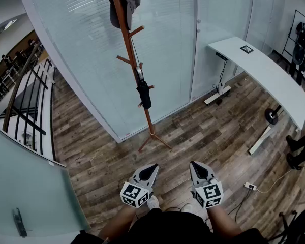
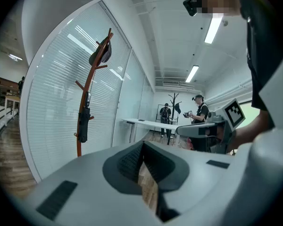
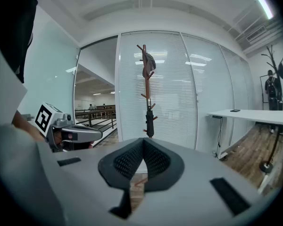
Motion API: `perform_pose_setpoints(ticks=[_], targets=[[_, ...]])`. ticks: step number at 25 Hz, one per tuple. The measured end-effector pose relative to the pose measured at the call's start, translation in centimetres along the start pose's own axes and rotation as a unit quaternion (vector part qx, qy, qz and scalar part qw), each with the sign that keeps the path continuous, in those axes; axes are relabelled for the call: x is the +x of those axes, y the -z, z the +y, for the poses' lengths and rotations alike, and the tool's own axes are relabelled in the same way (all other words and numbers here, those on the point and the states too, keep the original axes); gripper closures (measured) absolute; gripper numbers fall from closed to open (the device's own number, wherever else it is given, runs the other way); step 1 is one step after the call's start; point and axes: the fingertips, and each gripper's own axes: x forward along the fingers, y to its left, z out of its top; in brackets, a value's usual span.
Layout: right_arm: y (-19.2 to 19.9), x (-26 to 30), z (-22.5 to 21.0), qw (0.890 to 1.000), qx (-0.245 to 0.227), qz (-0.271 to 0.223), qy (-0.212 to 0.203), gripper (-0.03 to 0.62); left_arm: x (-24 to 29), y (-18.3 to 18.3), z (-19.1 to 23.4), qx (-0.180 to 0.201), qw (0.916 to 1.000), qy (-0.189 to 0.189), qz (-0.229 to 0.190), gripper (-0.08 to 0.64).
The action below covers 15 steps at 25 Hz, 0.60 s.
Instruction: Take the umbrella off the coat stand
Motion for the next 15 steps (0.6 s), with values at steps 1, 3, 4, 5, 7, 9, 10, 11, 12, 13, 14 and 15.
perform_pose_setpoints(ticks=[1,3,4,5,7,9,10,11,12,13,14,15], targets=[[0.0,-0.1,0.0,1.000,0.001,-0.001,0.003,0.589,-0.1,0.1,0.0,0.003,1.0000,0.000,0.001,0.546],[0.1,-0.1,-0.1,1.000,0.003,-0.004,0.009,0.589,-0.3,0.3,0.1,0.007,1.0000,-0.003,0.003,0.547],[0.1,-0.1,-0.2,1.000,0.005,-0.004,0.012,0.589,-0.3,0.3,0.2,0.007,0.9999,-0.006,0.004,0.546],[-0.1,-0.1,-0.2,1.000,0.006,-0.004,0.015,0.589,-0.3,0.3,0.2,0.006,0.9999,-0.009,0.005,0.546],[-0.6,-0.1,-0.2,1.000,0.006,-0.005,0.018,0.589,-0.4,0.1,0.4,0.003,0.9999,-0.016,0.004,0.546],[-1.3,-0.1,-0.1,1.000,0.001,-0.005,0.015,0.589,-0.4,-0.1,0.7,0.000,0.9998,-0.022,0.001,0.546],[-1.5,0.0,0.0,1.000,0.004,-0.005,0.013,0.589,-0.5,-0.2,0.8,-0.002,0.9997,-0.024,0.000,0.546],[-1.4,0.2,-0.1,1.000,0.017,-0.006,0.009,0.589,-0.5,-0.2,0.9,-0.003,0.9997,-0.026,-0.001,0.546],[-1.4,0.5,0.0,0.999,0.041,-0.008,-0.002,0.589,-0.6,-0.2,1.0,-0.004,0.9996,-0.026,-0.003,0.546],[-1.4,0.8,0.3,0.997,0.073,-0.011,-0.019,0.588,-0.7,-0.2,1.2,-0.005,0.9996,-0.026,-0.004,0.546],[-1.8,1.1,0.7,0.994,0.103,-0.016,-0.037,0.588,-0.8,-0.3,1.3,-0.005,0.9997,-0.024,-0.005,0.546],[-2.5,1.5,1.1,0.991,0.120,-0.023,-0.051,0.588,-0.8,-0.4,1.6,-0.005,0.9997,-0.022,-0.006,0.546]])
